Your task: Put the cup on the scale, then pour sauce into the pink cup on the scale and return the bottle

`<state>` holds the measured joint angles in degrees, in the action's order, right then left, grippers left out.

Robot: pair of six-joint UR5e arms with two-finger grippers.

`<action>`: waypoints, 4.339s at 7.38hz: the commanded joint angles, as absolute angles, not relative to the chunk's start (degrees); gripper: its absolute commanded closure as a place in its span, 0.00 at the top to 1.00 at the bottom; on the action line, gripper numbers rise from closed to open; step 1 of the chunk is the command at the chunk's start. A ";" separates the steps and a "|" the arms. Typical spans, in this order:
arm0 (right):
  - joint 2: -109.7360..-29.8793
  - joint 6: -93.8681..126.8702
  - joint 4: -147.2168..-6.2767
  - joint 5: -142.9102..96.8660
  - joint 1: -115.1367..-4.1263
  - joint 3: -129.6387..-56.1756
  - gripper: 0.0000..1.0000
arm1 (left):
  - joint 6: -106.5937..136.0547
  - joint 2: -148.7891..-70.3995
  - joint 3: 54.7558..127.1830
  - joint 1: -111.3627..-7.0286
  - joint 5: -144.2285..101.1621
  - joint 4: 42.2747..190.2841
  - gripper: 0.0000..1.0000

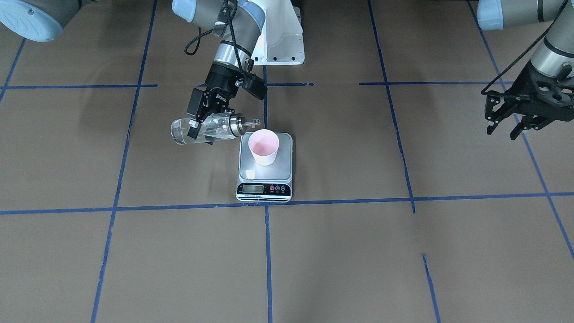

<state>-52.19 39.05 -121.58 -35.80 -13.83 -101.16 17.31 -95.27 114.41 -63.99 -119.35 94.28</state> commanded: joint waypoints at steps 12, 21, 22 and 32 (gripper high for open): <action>-52.47 29.44 -130.84 -22.94 -13.89 -95.89 0.00 | 17.31 -95.27 114.61 -63.98 -119.36 94.22 0.55; -52.65 19.18 -132.63 -18.99 -13.80 -95.98 0.00 | 19.60 -95.36 114.08 -63.81 -119.44 94.31 0.55; -52.65 19.07 -132.63 -18.98 -13.80 -95.98 0.00 | 19.60 -95.36 114.00 -63.81 -119.44 94.31 0.55; -58.09 42.48 -112.81 -23.28 -13.71 -99.05 0.00 | 19.60 -95.36 114.70 -63.81 -119.44 94.31 0.55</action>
<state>-57.10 36.50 -118.05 -21.87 -13.98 -99.14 19.60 -95.36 114.53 -63.81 -119.37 94.38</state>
